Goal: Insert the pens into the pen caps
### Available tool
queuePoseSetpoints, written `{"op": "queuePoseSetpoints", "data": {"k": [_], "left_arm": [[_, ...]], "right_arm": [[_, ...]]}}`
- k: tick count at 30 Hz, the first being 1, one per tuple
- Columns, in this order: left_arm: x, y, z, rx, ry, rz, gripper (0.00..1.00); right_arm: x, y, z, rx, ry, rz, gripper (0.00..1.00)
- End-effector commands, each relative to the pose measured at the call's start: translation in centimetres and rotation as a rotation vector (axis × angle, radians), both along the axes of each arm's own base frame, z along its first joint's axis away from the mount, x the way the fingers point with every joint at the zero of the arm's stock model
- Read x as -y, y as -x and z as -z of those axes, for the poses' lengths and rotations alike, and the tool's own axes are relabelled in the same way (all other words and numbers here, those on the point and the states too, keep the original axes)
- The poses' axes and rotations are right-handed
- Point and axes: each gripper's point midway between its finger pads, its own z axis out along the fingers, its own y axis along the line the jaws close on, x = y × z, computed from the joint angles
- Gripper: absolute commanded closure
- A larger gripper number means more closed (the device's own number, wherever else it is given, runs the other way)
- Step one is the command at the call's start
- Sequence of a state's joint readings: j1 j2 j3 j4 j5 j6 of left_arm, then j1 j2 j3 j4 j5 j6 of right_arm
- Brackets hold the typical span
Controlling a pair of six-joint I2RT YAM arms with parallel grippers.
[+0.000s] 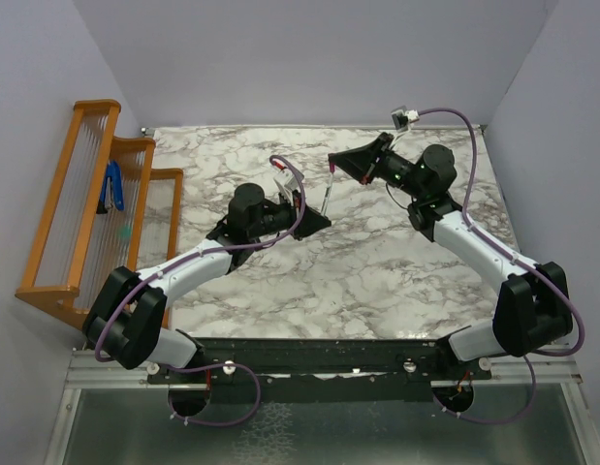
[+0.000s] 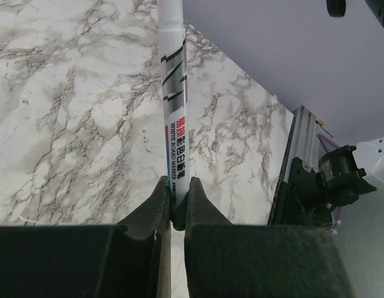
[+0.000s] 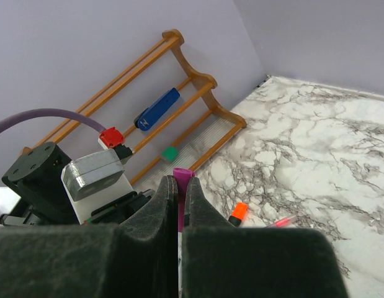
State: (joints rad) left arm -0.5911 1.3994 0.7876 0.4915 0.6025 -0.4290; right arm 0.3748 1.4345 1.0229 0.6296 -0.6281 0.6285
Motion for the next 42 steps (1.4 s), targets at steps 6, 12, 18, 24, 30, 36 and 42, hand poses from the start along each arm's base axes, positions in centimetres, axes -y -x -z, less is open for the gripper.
{"op": "queuePoseSetpoints", "data": {"k": [6, 12, 18, 24, 30, 36, 42], "left_arm": [[0.4, -0.8, -2.0, 0.064, 0.025, -0.005, 1.00], [0.3, -0.9, -2.1, 0.069, 0.026, -0.009, 1.00], [0.3, -0.7, -1.7, 0.054, 0.023, 0.004, 1.00], [0.3, -0.5, -1.6, 0.054, 0.023, 0.006, 1.00], [0.2, -0.5, -1.5, 0.057, 0.019, 0.004, 1.00], [0.1, -0.6, -1.6, 0.063, 0.019, -0.003, 1.00], [-0.3, -0.9, -1.8, 0.071, 0.020, -0.016, 1.00]], "right_arm": [[-1.0, 0.6, 0.2, -0.007, 0.010, -0.041, 0.99], [-0.6, 0.5, 0.2, 0.003, 0.010, -0.014, 1.00], [-0.2, -0.1, -0.7, 0.030, -0.008, 0.036, 1.00], [-0.2, -0.8, -0.7, 0.037, -0.022, 0.053, 1.00], [0.1, -1.1, -0.4, 0.047, -0.026, 0.078, 1.00], [0.1, -1.0, 0.1, 0.038, -0.018, 0.078, 1.00], [-0.1, -0.8, 0.8, 0.017, -0.011, 0.058, 0.99]]}}
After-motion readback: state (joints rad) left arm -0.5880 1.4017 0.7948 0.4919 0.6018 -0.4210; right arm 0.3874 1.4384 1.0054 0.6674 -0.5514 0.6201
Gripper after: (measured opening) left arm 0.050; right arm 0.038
